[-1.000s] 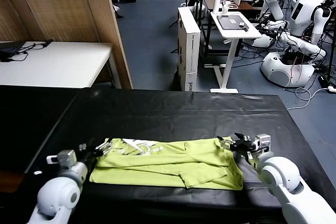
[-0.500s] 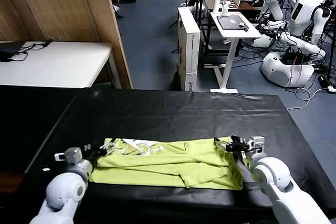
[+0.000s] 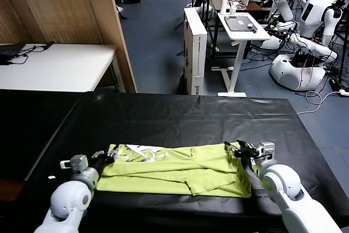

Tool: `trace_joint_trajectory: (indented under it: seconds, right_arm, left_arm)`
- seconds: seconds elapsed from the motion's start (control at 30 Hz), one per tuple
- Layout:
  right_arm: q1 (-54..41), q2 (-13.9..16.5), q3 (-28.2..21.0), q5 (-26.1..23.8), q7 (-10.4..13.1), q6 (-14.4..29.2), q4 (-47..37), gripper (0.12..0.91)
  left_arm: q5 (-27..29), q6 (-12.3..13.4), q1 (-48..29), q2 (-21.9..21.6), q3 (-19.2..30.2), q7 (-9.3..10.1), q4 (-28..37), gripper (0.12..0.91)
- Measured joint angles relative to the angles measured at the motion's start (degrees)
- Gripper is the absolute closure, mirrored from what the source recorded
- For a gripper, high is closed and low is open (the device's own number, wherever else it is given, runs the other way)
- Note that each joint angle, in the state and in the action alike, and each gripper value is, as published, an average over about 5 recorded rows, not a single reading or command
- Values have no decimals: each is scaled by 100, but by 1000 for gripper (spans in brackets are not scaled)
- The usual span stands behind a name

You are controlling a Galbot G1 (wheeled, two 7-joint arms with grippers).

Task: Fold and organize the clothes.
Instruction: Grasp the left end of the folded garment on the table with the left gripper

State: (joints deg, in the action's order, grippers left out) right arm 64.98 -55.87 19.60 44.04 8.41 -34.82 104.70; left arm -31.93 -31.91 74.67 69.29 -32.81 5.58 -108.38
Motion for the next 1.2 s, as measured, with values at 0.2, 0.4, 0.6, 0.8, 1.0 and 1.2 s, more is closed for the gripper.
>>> trace_joint_trajectory:
  seconds: [0.2,0.4,0.6,0.8,1.0,1.2]
  right_arm:
    - [59,-52,32,-55,4,52,62,875]
    - [70,-128,106,-103,175,303,52,880]
    - [87,-165,153,-117,263,386,19,880]
    - [145,-154,186,76,126,406,110,876]
    - [193,-5,309,17,-192,803,256,639]
    - [357,275,490,-457,-677,1278,510,269]
  left_arm:
    - [7,29,22,20,-4,-15,-35,851]
    - [18,89,22,23,-71,-22,-43,882]
    - [7,128,82,10,-153,-15,-48,882]
    - [63,94,180,19,-173,-24,-109,882]
    - [302,273,237,-38,-189,0,-172,631]
    - [-22,302,434,-328,-366,315,-314,258]
